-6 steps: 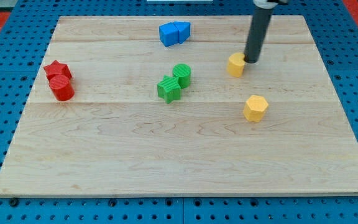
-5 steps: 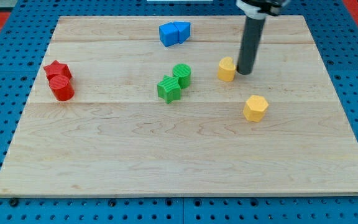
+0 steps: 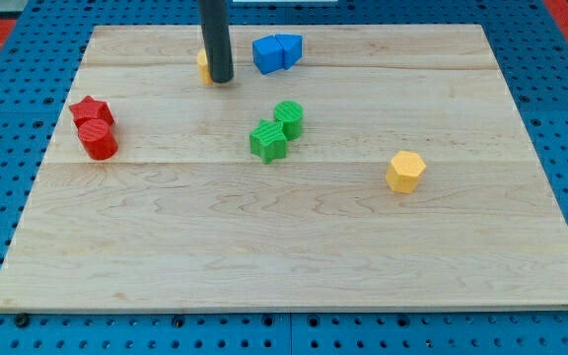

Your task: Push the yellow heart to top left

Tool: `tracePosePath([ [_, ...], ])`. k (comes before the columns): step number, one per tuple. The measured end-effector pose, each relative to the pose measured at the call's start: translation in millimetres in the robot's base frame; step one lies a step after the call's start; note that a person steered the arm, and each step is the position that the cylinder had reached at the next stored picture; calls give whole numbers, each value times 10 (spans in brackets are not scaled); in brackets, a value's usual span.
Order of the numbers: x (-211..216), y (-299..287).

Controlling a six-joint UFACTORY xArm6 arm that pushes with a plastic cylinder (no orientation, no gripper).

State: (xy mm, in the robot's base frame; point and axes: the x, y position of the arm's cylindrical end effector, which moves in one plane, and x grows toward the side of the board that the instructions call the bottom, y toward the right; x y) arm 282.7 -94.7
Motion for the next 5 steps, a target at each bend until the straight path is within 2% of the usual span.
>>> tracePosePath([
  [2,-266,104],
  [3,-331,-251],
  [4,-686,-504],
  [5,-700,-530],
])
